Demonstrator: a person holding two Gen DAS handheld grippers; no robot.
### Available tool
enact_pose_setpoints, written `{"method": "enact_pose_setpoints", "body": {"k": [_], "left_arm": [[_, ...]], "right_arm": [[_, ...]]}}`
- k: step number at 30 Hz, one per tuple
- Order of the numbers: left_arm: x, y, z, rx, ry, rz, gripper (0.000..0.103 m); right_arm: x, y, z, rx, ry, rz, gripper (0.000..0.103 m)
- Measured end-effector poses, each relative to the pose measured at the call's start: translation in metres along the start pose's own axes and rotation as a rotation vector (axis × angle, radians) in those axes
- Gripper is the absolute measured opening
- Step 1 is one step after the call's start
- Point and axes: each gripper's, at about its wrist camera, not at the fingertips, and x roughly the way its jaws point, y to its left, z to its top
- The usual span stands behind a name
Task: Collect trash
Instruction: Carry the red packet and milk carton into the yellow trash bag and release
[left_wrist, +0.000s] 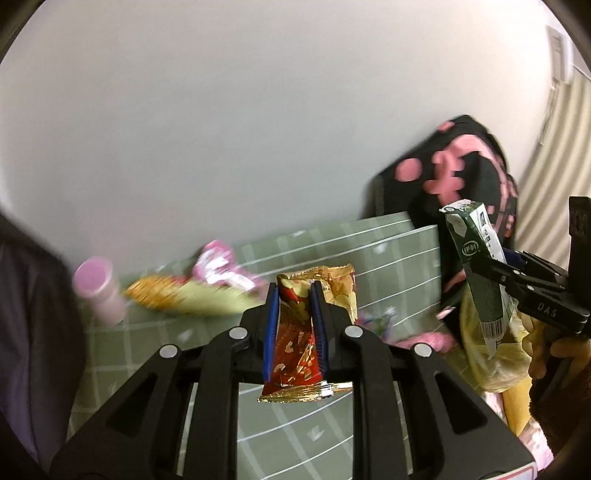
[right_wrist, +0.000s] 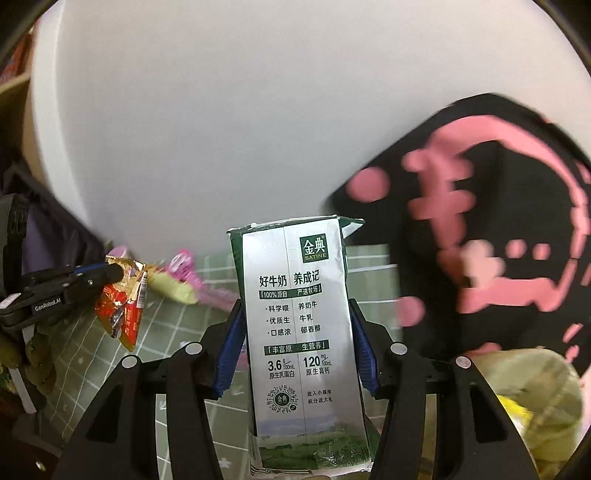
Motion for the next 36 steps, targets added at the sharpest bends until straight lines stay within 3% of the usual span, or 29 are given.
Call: {"method": "enact_pose_setpoints", "body": {"k": [10, 13, 19, 28, 36], "left_arm": [[0.014, -0.085, 0.040, 0.138, -0.029, -0.203, 0.016], [0.024, -0.119, 0.052, 0.166, -0.017, -0.292, 0.016], [0.047, -0.178, 0.068, 0.218, 0.001, -0.401, 0.016], [0.076, -0.257, 0.065, 0.313, 0.057, -0.505, 0.016], [0.098, -0.295, 0.046, 0.352, 0.127, -0.556, 0.016]], "right_arm": [[-0.074, -0.062, -0.001, 0.084, -0.090, -0.233, 0.050], [-0.088, -0.078, -0.005, 0.096, -0.098, -0.300, 0.050], [-0.113, -0.130, -0.020, 0.165, -0.091, -0.418, 0.050], [-0.128, -0.174, -0.034, 0.221, -0.086, -0.506, 0.050], [-0.134, -0.188, -0.043, 0.229, -0.094, -0.524, 0.050]]}}
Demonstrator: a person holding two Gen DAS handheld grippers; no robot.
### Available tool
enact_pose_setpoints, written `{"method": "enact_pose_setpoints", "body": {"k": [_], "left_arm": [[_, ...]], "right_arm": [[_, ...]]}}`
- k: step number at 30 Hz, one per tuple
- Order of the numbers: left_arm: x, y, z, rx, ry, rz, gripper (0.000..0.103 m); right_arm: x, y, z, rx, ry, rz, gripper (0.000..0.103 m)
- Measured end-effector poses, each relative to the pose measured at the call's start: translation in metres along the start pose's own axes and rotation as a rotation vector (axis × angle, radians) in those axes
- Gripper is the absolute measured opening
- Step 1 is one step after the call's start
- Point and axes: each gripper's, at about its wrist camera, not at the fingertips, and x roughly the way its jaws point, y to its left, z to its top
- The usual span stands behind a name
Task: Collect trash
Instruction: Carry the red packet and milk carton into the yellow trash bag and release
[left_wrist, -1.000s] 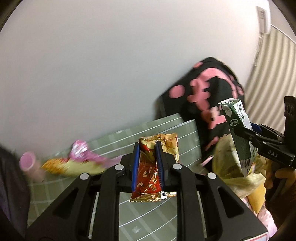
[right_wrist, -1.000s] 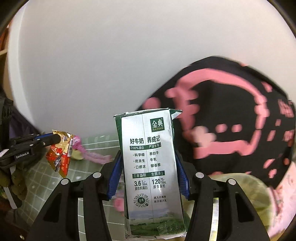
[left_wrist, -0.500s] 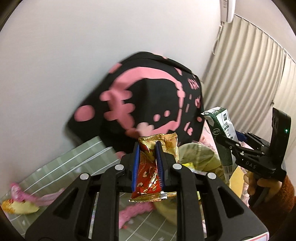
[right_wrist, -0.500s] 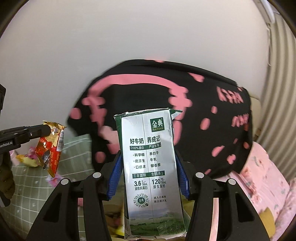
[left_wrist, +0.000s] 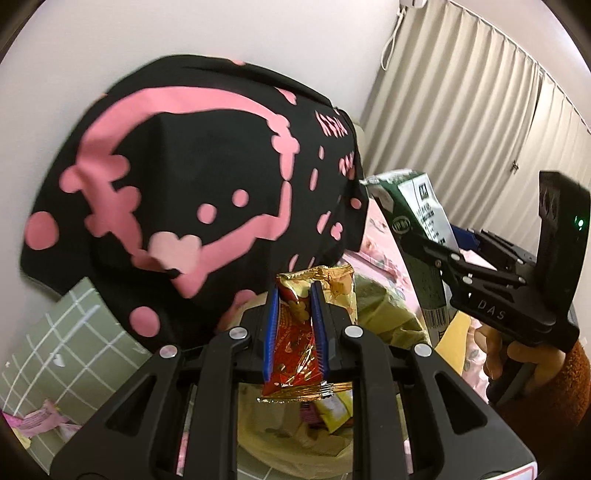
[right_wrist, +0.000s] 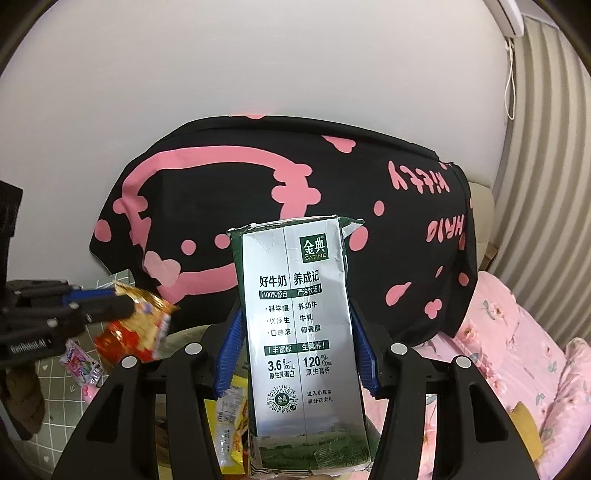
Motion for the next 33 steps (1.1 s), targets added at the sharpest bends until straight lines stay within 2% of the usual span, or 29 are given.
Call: {"method": "enact_pose_setpoints", "body": {"k": [10, 11, 12, 14, 17, 24, 28, 33], "left_arm": [[0.034, -0.017, -0.001, -0.027, 0.042, -0.044, 0.016], [0.039, -0.019, -0.002, -0.030, 0.048, -0.047, 0.018], [0.044, -0.021, -0.003, -0.030, 0.059, -0.053, 0.027], [0.051, -0.024, -0.006, -0.030, 0.082, -0.058, 0.038], [0.054, -0.028, -0.010, -0.026, 0.094, -0.044, 0.039], [0.034, -0.022, -0.013, -0.022, 0.071, 0.011, 0.042], [0.011, -0.007, -0.018, -0.042, 0.044, 0.067, 0.043], [-0.029, 0.027, -0.046, -0.106, 0.020, 0.147, 0.044]], "right_arm": [[-0.021, -0.020, -0.007, 0.038, -0.038, -0.026, 0.050], [-0.022, -0.021, -0.009, 0.043, -0.036, -0.029, 0.050], [-0.022, -0.023, -0.011, 0.046, -0.033, -0.031, 0.050], [-0.023, -0.026, -0.016, 0.052, -0.025, -0.030, 0.050], [-0.023, -0.029, -0.022, 0.059, -0.018, -0.028, 0.050], [-0.020, -0.019, -0.026, 0.074, -0.039, 0.028, 0.050], [-0.017, 0.001, -0.027, 0.070, -0.095, 0.062, 0.051], [-0.014, 0.022, -0.034, 0.076, -0.165, 0.076, 0.051]]}}
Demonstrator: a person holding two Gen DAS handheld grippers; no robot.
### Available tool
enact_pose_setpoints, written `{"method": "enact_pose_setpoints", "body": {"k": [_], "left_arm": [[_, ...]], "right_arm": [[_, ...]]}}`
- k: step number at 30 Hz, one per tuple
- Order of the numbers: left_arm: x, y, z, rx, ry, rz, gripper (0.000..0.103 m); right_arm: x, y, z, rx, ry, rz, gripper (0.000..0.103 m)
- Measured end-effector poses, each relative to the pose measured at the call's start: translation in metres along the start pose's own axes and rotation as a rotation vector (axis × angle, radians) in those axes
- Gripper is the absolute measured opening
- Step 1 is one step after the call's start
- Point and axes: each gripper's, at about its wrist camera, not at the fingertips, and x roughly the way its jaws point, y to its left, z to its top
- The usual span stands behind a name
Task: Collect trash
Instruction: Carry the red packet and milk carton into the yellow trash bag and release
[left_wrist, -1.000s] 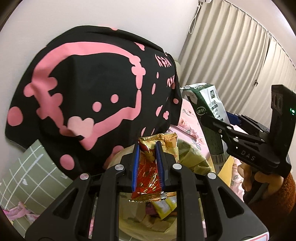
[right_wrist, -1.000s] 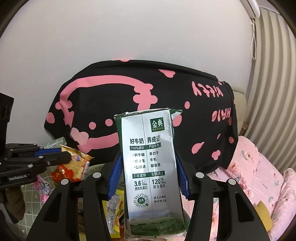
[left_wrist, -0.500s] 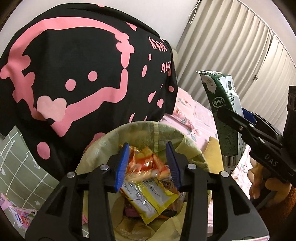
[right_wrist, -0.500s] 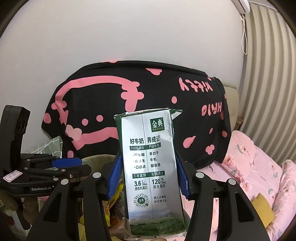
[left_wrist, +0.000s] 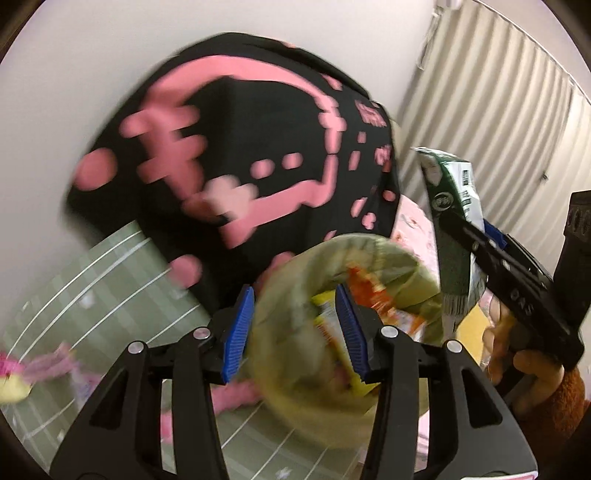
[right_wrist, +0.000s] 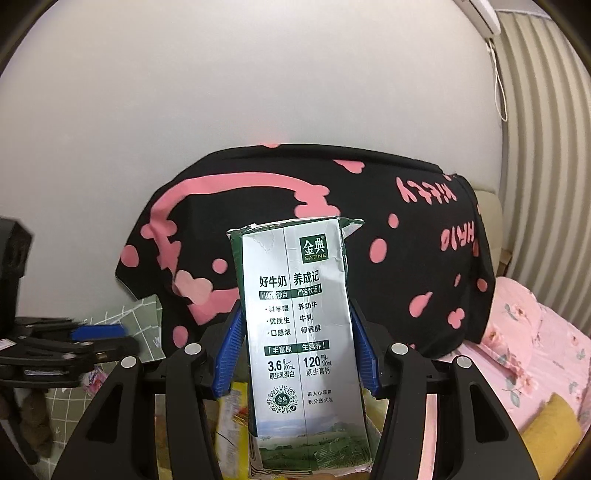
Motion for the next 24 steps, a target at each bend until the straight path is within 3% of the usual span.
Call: {"method": "enact_pose_setpoints", "body": {"k": [3, 9, 13, 22, 24], "left_arm": [[-0.017, 0.030, -0.024, -0.068, 0.011, 0.049, 0.044], [-0.041, 0.090, -0.063, -0.240, 0.026, 0.131, 0.044], [-0.052, 0.114, -0.076, -0.293, 0.018, 0.174, 0.044], [-0.080, 0.165, -0.100, -0.340, -0.016, 0.285, 0.049], [-0.086, 0.177, -0.107, -0.367, -0.024, 0.304, 0.049]], "right_arm": [[0.013, 0.009, -0.010, 0.001, 0.050, 0.004, 0.051], [0.056, 0.005, -0.044, 0.092, 0.346, -0.006, 0.051], [0.068, 0.000, -0.062, 0.116, 0.461, -0.015, 0.051], [0.044, 0.009, -0.046, 0.089, 0.386, -0.022, 0.053], [0.035, 0.015, -0.039, 0.066, 0.360, -0.028, 0.060]]}}
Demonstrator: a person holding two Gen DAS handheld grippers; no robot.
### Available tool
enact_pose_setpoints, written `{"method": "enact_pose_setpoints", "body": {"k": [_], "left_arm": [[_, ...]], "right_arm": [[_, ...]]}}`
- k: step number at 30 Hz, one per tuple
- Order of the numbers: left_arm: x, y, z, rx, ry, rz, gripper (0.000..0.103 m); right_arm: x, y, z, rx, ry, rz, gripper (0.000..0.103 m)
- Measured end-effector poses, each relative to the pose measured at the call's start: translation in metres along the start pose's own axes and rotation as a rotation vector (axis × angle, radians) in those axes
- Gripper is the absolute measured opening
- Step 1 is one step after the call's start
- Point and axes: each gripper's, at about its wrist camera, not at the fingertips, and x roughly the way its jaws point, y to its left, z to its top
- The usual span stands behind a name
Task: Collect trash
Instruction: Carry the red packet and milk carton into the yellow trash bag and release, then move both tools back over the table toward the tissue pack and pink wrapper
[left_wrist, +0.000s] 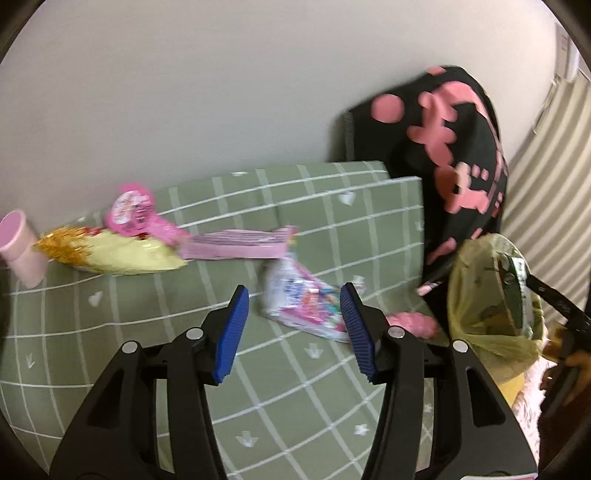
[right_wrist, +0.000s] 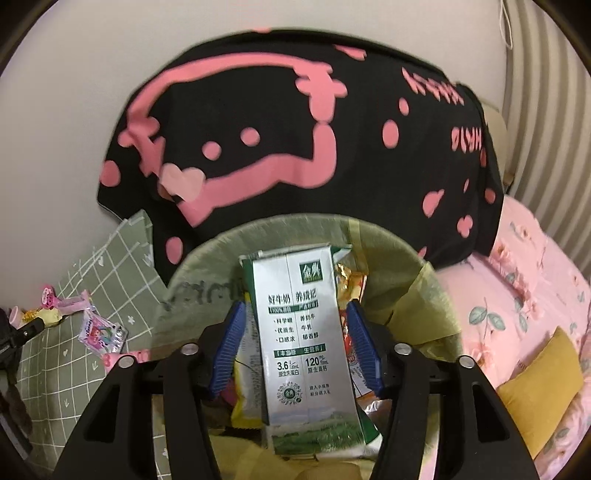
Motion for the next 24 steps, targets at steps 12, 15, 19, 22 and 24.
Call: {"method": "enact_pose_setpoints", "body": {"k": [12, 15, 19, 22, 24], "left_arm": [[-0.017, 0.109, -0.008, -0.215, -0.074, 0.162, 0.050], [-0.020, 0.120, -0.006, -0.205, -0.088, 0.161, 0.050], [-0.013, 0.123, 0.004, -0.133, -0.076, 0.138, 0.050], [0.001, 0.121, 0.019, -0.052, -0.047, 0.148, 0.050], [0.014, 0.120, 0.031, 0.001, -0.025, 0.169, 0.050]], "right_arm": [[-0.015, 0.087, 0.018, -0.117, -0.073, 0.140, 0.061], [0.000, 0.121, 0.014, -0.169, -0.044, 0.200, 0.061], [0.022, 0.158, 0.005, -0.230, 0.001, 0.278, 0.060], [0.039, 0.181, -0.004, -0.266, 0.039, 0.325, 0.060], [0.046, 0.191, -0.009, -0.285, 0.056, 0.345, 0.060]]}}
